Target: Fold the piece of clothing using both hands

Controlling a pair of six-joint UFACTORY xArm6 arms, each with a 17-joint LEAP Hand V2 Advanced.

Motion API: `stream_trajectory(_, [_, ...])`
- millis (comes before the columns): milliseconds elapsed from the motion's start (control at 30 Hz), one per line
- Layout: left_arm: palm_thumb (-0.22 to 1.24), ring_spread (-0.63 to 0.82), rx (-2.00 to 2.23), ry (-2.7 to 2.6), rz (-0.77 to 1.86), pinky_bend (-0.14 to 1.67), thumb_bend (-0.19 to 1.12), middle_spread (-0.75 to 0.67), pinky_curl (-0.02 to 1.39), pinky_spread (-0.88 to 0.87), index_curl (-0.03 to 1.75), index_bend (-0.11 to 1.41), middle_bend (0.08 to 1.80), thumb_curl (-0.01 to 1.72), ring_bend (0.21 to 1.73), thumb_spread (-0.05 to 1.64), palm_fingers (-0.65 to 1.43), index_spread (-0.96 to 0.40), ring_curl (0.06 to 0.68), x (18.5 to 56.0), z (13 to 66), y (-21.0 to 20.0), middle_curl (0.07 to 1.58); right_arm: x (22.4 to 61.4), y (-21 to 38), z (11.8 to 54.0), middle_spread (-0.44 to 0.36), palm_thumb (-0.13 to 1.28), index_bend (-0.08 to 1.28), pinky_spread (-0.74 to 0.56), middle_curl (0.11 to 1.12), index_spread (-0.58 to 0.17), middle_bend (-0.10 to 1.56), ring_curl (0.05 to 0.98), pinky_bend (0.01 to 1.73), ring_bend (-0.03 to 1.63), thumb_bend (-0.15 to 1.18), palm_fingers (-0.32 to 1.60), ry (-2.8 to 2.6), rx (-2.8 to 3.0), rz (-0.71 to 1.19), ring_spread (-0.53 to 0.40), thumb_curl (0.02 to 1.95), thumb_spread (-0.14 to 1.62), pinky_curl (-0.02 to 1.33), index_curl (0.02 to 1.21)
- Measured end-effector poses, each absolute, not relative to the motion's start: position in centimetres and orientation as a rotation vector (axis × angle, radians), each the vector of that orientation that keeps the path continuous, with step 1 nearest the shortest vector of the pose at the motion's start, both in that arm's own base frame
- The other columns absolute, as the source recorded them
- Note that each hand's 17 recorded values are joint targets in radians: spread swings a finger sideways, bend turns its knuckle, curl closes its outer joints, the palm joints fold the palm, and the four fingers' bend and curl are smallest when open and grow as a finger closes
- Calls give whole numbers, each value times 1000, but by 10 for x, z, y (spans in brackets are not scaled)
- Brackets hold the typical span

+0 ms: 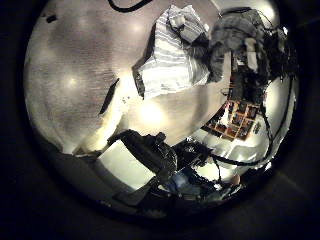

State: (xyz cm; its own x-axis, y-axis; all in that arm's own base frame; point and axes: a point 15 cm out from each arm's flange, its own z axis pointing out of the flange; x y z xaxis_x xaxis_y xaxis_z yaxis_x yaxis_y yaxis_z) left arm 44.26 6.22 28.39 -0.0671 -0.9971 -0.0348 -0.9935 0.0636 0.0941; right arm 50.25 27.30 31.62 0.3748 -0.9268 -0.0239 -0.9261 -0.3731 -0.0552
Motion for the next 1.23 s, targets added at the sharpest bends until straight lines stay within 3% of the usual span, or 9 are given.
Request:
stream_trajectory(167, [554, 196, 2128, -2251, -138, 355, -17, 185, 411, 209, 411, 184, 186, 348, 661, 1187, 224, 12, 232, 439, 285, 68, 347, 503, 288, 294, -139, 764, 995, -290, 672, -265, 1299, 607, 1182, 1381, -34, 1106, 1713, -2571, 20, -203, 723, 1065, 760, 733])
stream_trajectory(300, [554, 197, 2129, -2233, -150, 354, -17, 182, 410, 209, 411, 183, 186, 347, 667, 1187, 225, 11, 234, 435, 278, 71, 347, 502, 282, 291, -174, 702, 559, -433, 624, -331, 1169, 575, 1193, 1343, -30, 734, 1724, -2572, 62, -244, 668, 1114, 709, 648])
stream_trajectory(367, [554, 196, 2126, -2237, -150, 353, -17, 181, 409, 209, 411, 182, 188, 346, 669, 1187, 226, 11, 235, 436, 278, 71, 348, 501, 278, 290, -177, 677, 471, -425, 598, -368, 1040, 572, 1245, 1286, -31, 462, 1715, -2585, 74, -244, 647, 1127, 726, 627])
stream_trajectory(400, [557, 196, 2126, -2236, -150, 353, -15, 181, 409, 209, 411, 182, 188, 348, 669, 1185, 226, 11, 235, 436, 278, 71, 348, 500, 274, 291, -172, 639, 434, -340, 552, -400, 901, 552, 1203, 1212, -38, 174, 1709, -2595, 81, -212, 626, 1135, 736, 593])
stream_trajectory(567, [560, 197, 2127, -2235, -147, 353, -17, 180, 408, 209, 410, 182, 187, 350, 675, 1182, 226, 11, 235, 434, 280, 72, 349, 491, 274, 307, -128, 585, 342, -56, 424, -462, 602, 426, 1153, 1018, -27, -47, 1615, -2606, 178, -41, 576, 1158, 672, 469])
stream_trajectory(667, [560, 197, 2137, -2239, -137, 353, -17, 180, 407, 209, 410, 184, 186, 350, 675, 1181, 227, 11, 234, 433, 286, 71, 350, 489, 257, 335, -98, 556, 290, 160, 378, -476, 490, 359, 1081, 899, -29, -71, 1575, -2559, 232, 86, 546, 1167, 615, 423])
stream_trajectory(833, [560, 192, 2151, -2226, -133, 356, -17, 181, 408, 208, 409, 183, 188, 351, 676, 1181, 228, 11, 232, 425, 298, 65, 351, 487, 204, 384, -74, 551, 233, 347, 349, -484, 400, 309, 975, 814, -19, -22, 1620, -2457, 233, 174, 513, 1182, 541, 391])
stream_trajectory(1033, [560, 187, 2189, -2192, -125, 359, -17, 182, 406, 204, 409, 185, 189, 351, 673, 1181, 232, 11, 230, 414, 309, 50, 353, 476, 115, 429, -65, 554, 197, 441, 336, -487, 345, 274, 870, 755, -18, 26, 1719, -2366, 191, 209, 487, 1187, 466, 372])
stream_trajectory(1233, [562, 185, 2201, -2145, -74, 359, -15, 174, 405, 200, 410, 185, 188, 352, 672, 1182, 239, 8, 228, 406, 314, 26, 354, 443, 40, 439, -49, 557, 205, 472, 334, -468, 316, 243, 749, 669, -13, 57, 1835, -2326, 237, 216, 463, 1225, 398, 375])
